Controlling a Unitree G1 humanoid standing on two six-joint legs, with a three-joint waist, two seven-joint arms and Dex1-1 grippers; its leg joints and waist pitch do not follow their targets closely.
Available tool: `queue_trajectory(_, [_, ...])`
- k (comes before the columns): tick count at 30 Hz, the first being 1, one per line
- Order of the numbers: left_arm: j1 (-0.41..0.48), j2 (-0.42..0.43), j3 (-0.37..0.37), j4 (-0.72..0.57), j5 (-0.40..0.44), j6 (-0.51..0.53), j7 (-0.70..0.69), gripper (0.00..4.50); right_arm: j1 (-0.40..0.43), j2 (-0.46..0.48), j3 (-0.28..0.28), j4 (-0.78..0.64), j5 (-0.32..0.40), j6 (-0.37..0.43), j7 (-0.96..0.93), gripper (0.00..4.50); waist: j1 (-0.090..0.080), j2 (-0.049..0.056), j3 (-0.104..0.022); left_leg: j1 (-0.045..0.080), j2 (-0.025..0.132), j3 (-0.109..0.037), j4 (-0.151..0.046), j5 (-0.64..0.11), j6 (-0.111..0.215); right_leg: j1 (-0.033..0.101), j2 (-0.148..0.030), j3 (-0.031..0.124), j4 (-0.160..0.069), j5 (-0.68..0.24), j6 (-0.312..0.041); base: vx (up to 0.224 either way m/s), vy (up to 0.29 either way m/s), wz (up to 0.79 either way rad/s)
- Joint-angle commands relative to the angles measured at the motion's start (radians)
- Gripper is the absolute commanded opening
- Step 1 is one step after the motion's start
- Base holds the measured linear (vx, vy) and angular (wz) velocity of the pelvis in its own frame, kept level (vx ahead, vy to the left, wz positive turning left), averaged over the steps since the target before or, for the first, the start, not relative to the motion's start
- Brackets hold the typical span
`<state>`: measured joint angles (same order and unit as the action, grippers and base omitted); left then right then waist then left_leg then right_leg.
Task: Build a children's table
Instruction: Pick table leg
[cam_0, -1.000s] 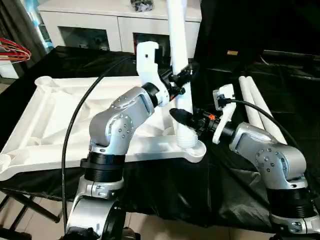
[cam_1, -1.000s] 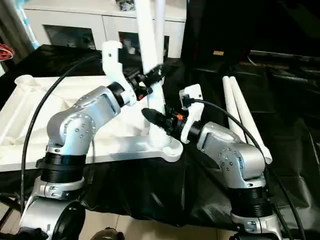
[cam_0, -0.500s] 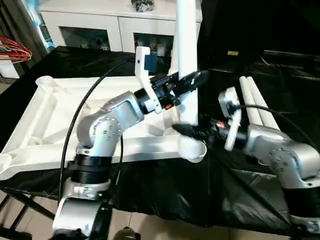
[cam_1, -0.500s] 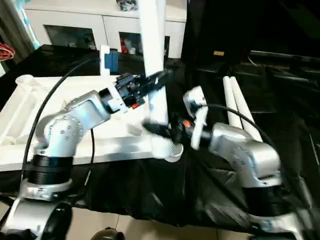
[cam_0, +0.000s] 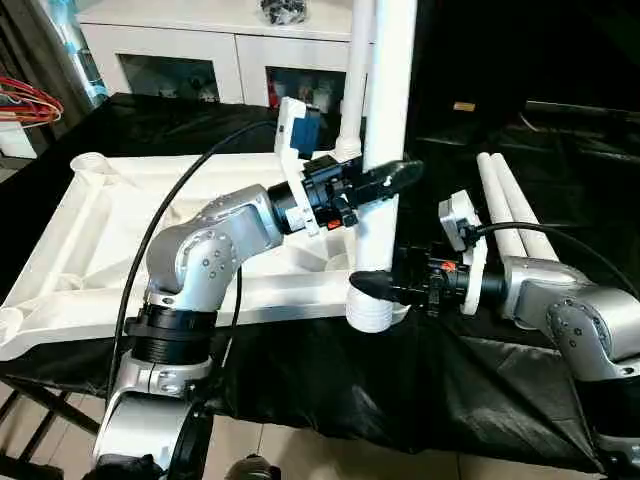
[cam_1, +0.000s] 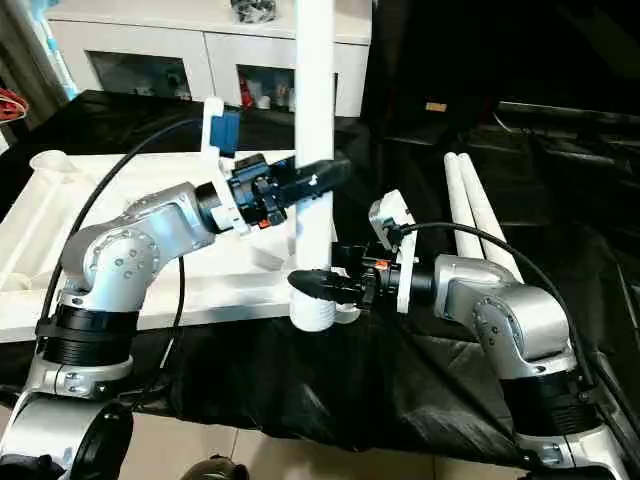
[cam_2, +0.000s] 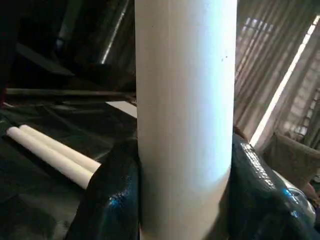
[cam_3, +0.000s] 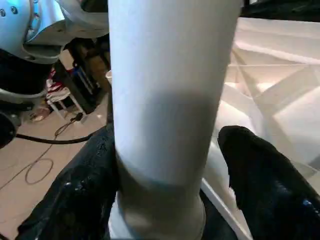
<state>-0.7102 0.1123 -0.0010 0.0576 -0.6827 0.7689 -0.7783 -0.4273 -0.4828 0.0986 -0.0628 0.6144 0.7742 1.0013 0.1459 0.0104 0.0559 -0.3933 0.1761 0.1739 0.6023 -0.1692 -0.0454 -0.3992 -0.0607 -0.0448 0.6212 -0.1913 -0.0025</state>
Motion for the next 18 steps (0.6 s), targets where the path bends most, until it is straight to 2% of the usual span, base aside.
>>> queue_trajectory(1, [-0.015,0.005,-0.018,-0.024,-0.015,0.01,-0.019,1.85,-0.012,-0.008,0.01,0.013,-0.01,-0.009,0.01,3.29,0.003,-0.016,-0.073,0.02,0.047,-0.015,-0.059,-0.121,0.028,0.051,-0.081,0.04,-0.071,-0.168,-0.197,0.0,0.0,0.0])
queue_trajectory(9, [-0.015,0.007,-0.041,-0.03,-0.011,0.017,-0.037,1.85,-0.011,-0.016,0.038,0.013,-0.015,0.003,0.037,3.29,0.003,-0.019,-0.073,0.019,0.047,-0.014,-0.059,-0.122,0.028,0.051,-0.08,0.04,-0.071,-0.169,-0.196,0.0,0.0,0.0])
queue_trajectory(18, [-0.022,0.01,-0.054,-0.033,-0.011,0.024,-0.056,1.85,-0.008,-0.019,0.047,0.02,-0.016,0.006,0.044,3.29,0.004,-0.016,-0.072,0.02,0.047,-0.015,-0.06,-0.132,0.022,0.05,-0.08,0.04,-0.073,-0.194,-0.189,0.0,0.0,0.0])
